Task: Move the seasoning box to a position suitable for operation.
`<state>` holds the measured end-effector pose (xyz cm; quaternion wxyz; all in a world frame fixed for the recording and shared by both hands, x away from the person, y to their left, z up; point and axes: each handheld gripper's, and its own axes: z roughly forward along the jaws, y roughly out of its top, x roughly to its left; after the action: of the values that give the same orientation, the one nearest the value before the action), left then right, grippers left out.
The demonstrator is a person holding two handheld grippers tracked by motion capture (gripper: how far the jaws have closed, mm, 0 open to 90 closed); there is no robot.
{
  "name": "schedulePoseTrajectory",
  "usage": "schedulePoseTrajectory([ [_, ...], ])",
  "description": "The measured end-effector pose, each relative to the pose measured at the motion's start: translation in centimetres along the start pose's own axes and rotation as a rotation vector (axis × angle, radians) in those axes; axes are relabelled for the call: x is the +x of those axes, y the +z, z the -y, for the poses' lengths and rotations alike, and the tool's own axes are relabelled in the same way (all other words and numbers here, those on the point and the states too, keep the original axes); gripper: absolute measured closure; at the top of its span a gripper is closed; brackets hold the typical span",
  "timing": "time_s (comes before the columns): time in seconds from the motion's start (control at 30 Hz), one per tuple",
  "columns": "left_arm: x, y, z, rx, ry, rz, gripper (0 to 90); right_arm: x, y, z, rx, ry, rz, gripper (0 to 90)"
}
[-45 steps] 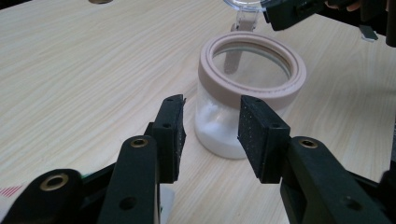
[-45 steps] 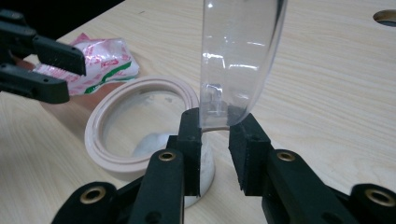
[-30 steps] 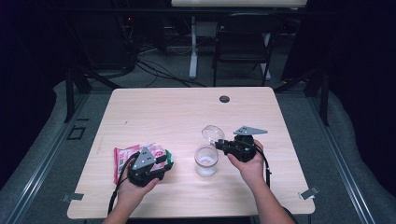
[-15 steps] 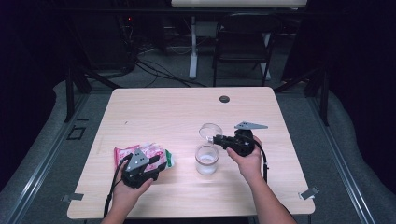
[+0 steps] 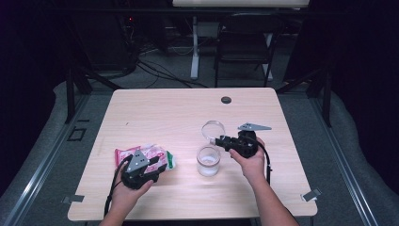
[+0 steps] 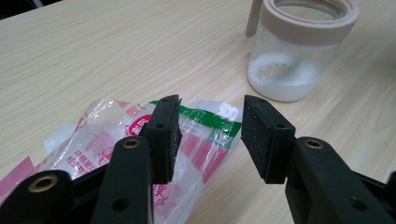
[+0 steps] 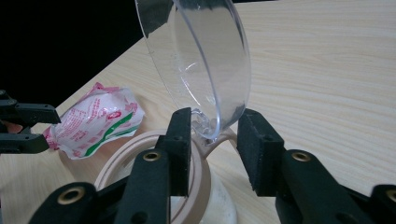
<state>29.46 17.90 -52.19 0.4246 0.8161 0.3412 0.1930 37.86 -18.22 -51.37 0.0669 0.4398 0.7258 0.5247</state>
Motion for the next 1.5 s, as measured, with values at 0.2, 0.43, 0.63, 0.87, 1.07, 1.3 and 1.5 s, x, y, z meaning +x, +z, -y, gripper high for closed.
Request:
schedulePoseTrajectory([
  [0.2,-0.7,1.0,0.1,0.055,0.056,-0.008,48.9,0.3,-0.4,0.1,-0.017,-0.017,0.018,61.1],
  [0.43,-2.0,1.9,0.0,0.102,0.166,-0.06,47.0,0.0,-0.5,0.3,-0.026,0.01,0.01,60.2],
  [0.63,-2.5,2.8,0.2,0.148,0.225,-0.104,47.9,0.1,-0.6,0.6,-0.013,0.002,0.009,60.2],
  [0.87,-2.4,4.6,0.9,0.215,0.279,-0.174,48.8,0.2,-1.0,0.9,-0.011,0.005,0.019,60.2],
  [1.07,-2.0,5.9,1.3,0.269,0.318,-0.232,50.6,0.1,-1.4,1.1,-0.015,0.005,0.034,60.1],
  [1.3,-1.5,6.3,1.2,0.27,0.28,-0.24,59.6,0.1,-1.8,1.4,-0.017,0.009,0.037,60.1],
  [1.5,-0.6,6.0,0.9,0.265,0.23,-0.23,72.1,0.1,-1.9,1.4,-0.021,0.014,0.034,60.2],
])
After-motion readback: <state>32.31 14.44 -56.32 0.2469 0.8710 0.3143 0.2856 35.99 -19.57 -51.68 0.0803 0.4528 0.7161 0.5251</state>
